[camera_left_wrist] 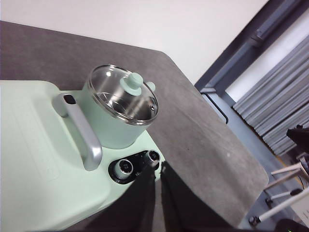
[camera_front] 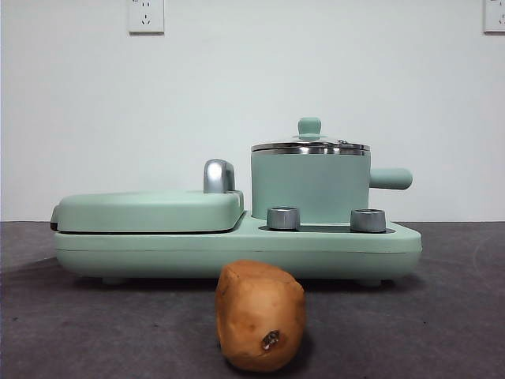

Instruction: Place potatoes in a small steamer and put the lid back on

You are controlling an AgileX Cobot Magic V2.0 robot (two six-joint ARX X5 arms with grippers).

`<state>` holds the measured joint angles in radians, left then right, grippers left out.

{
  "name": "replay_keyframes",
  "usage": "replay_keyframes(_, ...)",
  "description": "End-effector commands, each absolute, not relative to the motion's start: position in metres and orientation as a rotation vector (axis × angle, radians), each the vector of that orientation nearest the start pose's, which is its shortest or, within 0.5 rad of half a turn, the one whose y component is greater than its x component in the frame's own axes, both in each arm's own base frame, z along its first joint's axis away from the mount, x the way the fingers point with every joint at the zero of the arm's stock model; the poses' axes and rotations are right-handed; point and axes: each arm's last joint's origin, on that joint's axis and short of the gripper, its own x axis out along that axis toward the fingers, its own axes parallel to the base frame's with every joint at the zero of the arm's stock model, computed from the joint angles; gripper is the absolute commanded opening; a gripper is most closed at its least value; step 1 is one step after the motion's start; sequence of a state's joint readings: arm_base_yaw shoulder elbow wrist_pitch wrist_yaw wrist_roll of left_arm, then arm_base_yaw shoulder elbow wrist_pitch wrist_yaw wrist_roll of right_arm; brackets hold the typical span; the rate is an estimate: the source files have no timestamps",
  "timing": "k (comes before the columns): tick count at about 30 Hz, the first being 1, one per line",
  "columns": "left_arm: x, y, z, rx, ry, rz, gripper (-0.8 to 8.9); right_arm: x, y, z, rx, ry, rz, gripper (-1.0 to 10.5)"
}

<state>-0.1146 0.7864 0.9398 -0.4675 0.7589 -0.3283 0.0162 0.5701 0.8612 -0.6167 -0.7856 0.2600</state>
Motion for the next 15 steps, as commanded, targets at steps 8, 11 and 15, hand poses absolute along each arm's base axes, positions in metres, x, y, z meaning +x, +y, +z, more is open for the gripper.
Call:
replay_keyframes(8,0.167,-0.054,0.355,-0.383,0.510,-0.893,4.23,0.098,0.022,0.351,0.382,0.401,0.753,4.7)
replay_keyframes(11,0.172,-0.060,0.351,-0.383,0.542,-0.915,4.46,0.098,0.022,0.351,0.385,0.402,0.752,4.7)
replay_keyframes(15,0.178,-0.070,0.350,-0.371,0.571,-0.952,4.46,0.098,0.022,0.351,0.394,0.407,0.750,4.9)
